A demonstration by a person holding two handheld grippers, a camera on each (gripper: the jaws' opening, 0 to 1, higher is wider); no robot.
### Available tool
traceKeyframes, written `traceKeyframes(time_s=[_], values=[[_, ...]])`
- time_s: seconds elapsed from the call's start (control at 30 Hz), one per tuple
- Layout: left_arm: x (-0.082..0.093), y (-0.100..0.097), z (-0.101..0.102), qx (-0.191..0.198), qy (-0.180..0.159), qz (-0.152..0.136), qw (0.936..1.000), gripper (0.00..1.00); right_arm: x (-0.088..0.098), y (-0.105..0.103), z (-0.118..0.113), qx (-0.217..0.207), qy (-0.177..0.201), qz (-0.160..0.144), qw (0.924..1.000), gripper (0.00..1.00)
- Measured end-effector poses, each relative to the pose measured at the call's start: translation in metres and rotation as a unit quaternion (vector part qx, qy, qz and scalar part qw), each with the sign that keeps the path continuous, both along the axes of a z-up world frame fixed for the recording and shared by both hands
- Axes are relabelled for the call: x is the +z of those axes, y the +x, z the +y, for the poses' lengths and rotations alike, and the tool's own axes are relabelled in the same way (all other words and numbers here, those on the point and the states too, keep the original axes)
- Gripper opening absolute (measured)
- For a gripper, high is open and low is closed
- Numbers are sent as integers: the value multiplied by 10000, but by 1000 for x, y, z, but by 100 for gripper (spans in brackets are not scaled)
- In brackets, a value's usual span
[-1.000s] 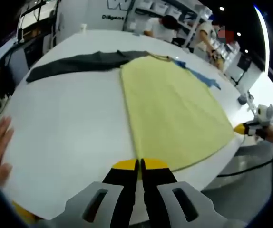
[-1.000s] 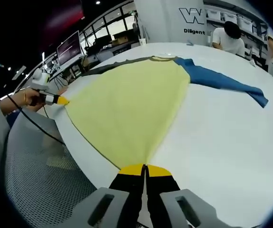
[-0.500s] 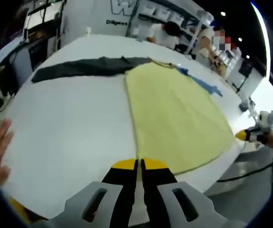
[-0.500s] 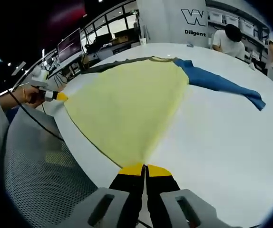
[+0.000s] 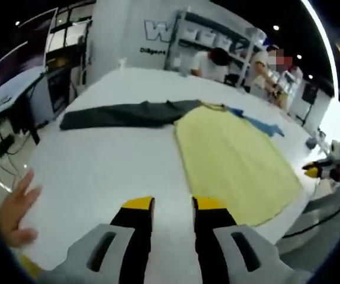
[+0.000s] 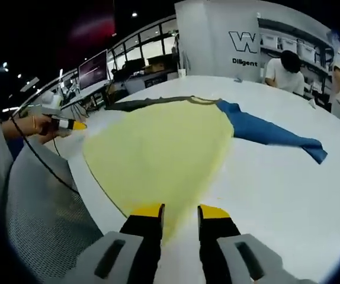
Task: Fold the garment on the visible template until the final outline fits inside the template.
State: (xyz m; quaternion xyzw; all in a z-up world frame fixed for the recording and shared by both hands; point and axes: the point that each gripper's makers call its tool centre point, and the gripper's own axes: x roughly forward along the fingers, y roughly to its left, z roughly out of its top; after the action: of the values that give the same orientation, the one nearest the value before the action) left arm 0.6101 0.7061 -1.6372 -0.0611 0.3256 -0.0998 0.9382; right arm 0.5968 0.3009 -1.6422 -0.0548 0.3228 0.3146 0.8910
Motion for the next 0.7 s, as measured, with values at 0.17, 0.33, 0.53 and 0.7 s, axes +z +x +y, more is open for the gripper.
traceKeyframes(time_s=[0.17,0.33,0.53,0.7], values=[[19,12,4,42,73,-414,9991,54,11,9,-2,-92,106,-281,9995,52],[21,23,16,39,289,-589,9978,74,17,16,-7,-260,245,-450,9983,67],[26,31,21,58,268,-753,9968,77,19,19,-9,-312,259,-499,9979,71],[23,43,29,79,286,-747,9968,75,23,22,-10,-326,320,-487,9978,67]])
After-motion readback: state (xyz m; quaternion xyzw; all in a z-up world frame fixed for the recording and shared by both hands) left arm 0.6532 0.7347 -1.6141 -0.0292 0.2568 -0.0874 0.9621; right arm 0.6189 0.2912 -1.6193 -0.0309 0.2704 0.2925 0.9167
